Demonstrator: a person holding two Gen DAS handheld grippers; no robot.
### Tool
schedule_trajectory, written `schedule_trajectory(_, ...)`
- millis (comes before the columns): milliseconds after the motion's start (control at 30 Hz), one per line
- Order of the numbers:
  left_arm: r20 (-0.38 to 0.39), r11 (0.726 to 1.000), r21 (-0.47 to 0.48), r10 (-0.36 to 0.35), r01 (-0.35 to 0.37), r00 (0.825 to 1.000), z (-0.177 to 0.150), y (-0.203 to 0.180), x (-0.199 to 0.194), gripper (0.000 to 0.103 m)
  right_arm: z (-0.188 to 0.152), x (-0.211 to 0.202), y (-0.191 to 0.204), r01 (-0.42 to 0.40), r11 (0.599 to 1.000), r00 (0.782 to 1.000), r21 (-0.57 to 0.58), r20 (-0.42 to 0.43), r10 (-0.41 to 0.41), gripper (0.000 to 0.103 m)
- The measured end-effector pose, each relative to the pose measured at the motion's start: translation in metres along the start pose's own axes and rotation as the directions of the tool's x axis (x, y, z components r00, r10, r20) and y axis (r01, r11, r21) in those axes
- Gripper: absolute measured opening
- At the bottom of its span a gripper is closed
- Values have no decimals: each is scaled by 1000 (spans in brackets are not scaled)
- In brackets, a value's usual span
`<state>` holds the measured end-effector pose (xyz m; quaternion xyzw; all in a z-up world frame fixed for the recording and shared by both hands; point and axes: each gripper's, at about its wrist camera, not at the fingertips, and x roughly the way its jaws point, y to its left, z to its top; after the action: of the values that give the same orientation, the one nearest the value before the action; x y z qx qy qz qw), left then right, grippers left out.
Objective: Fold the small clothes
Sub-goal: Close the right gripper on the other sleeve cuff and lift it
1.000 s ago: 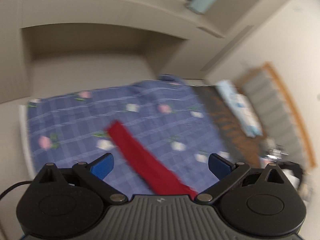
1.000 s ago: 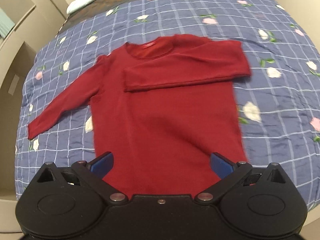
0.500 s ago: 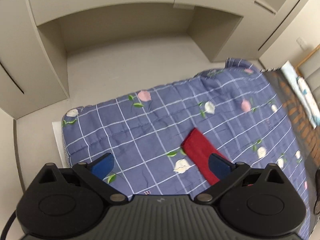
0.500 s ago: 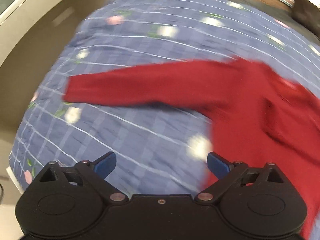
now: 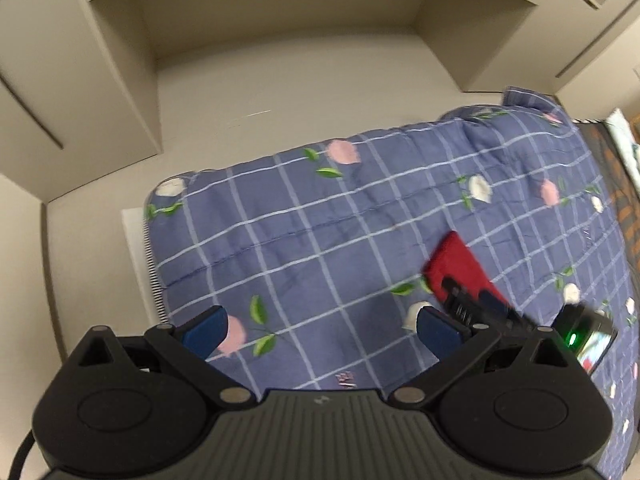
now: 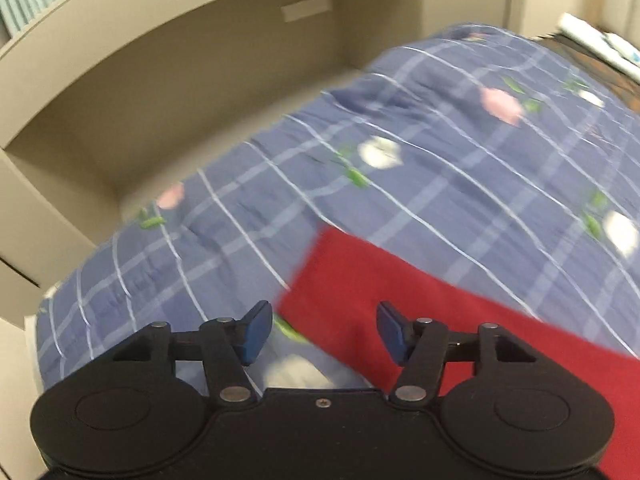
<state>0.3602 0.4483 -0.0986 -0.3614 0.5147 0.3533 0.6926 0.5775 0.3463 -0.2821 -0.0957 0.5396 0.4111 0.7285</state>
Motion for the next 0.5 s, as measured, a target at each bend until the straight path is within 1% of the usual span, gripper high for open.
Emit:
schedule_trajectory(67,-7,1000,-21,16,-16,1000,3,8,4,103,10,17,9,-27,1000,1000,1,-8,27,58)
schedule_trajectory(100,-10,999,-29,22,-23,1000,4,10,6,103,12,24,11,-30,1000,999,8,-19,30,54)
schedule_trajectory(133,-12,999,-36,27,-27,1000,5,13,7,103,14,33,14,-24,1000,999,19,-32,25,50)
schedule_trajectory(167,-14,999,-40,31,-31,999,6,14,7,103,16,41,15,-10,999,999,33,-47,12,48)
schedule_trajectory(300,-11,998,-31,47,-48,999,6,14,10,103,17,62,13,43,992,996,117,-86,-33,46)
schedule_trajectory(367,-24,999,-17,47,-48,999,5,10,13,103,15,68,12,61,989,994,136,-98,-48,44)
schedule_trajectory(400,-30,999,-12,47,-48,998,4,9,15,103,14,69,12,68,988,993,135,-100,-54,41)
schedule_trajectory(467,-41,999,2,43,-43,998,3,4,17,103,14,69,13,84,989,992,122,-102,-71,28)
schedule_trajectory(500,-46,999,12,40,-40,998,2,1,17,103,15,68,11,77,989,993,125,-103,-64,14)
